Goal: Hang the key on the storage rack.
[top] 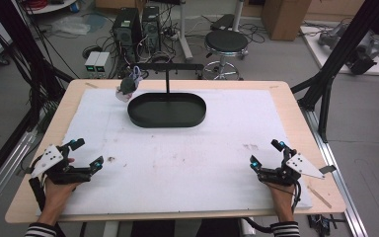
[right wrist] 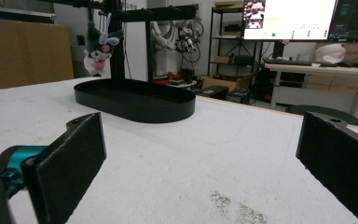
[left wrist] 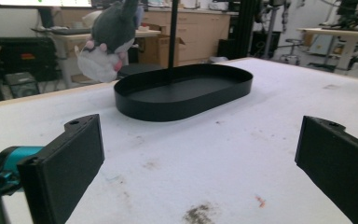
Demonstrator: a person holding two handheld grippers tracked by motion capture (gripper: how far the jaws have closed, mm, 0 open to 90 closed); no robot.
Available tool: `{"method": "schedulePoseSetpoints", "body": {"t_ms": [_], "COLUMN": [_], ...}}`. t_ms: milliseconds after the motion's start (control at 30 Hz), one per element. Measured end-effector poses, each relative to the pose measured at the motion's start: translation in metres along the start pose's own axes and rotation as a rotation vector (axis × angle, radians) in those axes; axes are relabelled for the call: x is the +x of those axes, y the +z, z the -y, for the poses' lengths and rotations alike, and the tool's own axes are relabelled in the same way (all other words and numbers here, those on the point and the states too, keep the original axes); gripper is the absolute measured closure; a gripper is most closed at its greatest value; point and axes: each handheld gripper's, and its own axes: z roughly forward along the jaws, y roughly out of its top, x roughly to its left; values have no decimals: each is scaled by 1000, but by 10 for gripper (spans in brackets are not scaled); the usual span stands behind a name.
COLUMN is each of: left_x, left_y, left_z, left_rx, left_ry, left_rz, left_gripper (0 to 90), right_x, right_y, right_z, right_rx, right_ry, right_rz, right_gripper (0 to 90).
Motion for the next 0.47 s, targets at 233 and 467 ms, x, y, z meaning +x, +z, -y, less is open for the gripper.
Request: {"method": "schedulePoseSetpoints", "body": {"t_ms": [233,467], "left_x": [-3,-5], "left_y": [-6,-7], "left_z": [8,8], "left_rx": [-79,-90], "left_ry": [17,26], "left_rz": [-38,-57], "left_gripper": [39,68], "right_x": [0,1], "right_y": [0,0], "right_z": [0,0], "right_rx": [0,6], "right_ry": [0,0], "right_rz": [-3,-4], "right_gripper": [4,4]}}
